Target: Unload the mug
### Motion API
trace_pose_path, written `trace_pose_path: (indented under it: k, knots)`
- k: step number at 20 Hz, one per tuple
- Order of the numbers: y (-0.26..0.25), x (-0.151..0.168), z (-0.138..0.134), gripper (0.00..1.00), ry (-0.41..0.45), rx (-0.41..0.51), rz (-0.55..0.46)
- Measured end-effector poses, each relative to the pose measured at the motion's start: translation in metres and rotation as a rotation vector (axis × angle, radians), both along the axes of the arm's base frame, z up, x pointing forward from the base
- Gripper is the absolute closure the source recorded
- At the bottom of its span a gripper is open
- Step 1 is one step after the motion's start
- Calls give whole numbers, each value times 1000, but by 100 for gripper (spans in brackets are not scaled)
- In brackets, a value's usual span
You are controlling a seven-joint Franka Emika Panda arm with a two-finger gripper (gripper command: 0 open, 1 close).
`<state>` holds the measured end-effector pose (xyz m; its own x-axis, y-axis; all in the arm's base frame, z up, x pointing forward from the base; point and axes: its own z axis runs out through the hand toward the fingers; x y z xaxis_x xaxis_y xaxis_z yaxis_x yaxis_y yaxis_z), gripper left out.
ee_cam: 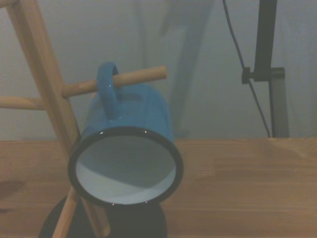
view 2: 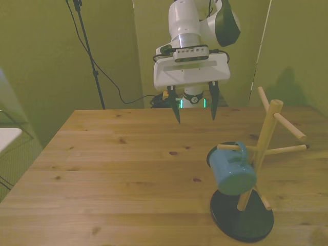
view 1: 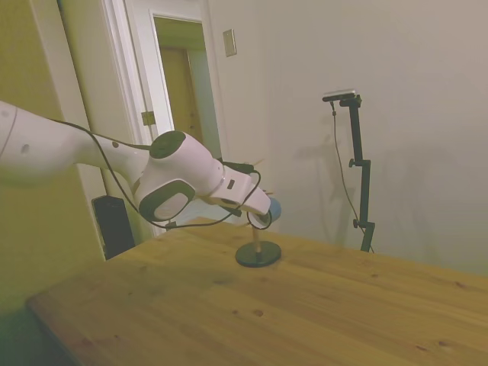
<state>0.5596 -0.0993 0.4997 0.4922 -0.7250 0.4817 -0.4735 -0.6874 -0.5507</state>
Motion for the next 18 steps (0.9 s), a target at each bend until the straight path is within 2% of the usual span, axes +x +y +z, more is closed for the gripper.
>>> trace_pose_path:
  k: [3, 8, 18]
  knots:
    - [0, 12, -6, 0, 10, -12, 6]
    - [-2, 12, -10, 0, 32, -20, 15]
    - [-12, 21, -5, 0, -3, -1, 32]
